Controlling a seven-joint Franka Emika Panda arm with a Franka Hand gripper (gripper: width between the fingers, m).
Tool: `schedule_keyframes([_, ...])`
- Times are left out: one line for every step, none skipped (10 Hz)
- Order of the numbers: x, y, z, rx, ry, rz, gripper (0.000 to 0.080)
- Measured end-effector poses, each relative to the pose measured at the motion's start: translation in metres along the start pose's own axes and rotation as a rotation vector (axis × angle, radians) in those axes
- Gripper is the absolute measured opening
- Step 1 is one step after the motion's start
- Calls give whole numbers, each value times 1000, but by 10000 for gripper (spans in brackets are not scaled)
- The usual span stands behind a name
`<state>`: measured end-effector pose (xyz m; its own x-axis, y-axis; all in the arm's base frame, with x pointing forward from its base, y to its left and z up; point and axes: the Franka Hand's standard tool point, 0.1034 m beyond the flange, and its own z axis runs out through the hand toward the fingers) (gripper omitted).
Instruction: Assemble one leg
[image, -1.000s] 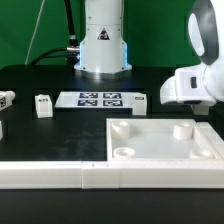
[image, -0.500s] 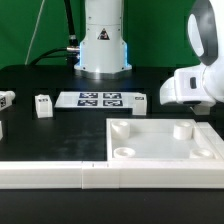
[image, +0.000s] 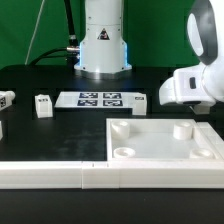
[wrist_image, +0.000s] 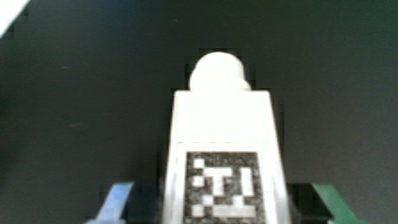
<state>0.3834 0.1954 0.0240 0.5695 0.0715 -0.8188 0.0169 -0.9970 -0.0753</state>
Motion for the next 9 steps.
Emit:
schedule_keyframes([-17, 10, -23, 11, 37, -9, 290])
schedule_keyframes([-31, 19, -35, 19, 59, -14, 290])
schedule_keyframes([-40, 28, -47, 28, 85, -16, 290])
schedule_keyframes([-45, 33, -53, 32, 107, -11, 291])
schedule_keyframes([-45, 32, -49, 31, 101, -11, 291])
schedule_keyframes([-41, 31, -49, 33, 120, -11, 291])
schedule_keyframes([-36, 31, -55, 37, 207, -8, 291])
schedule_keyframes([-36, 31, -56, 36, 278, -6, 291])
schedule_keyframes([-31, 35, -60, 34, 379, -29, 291])
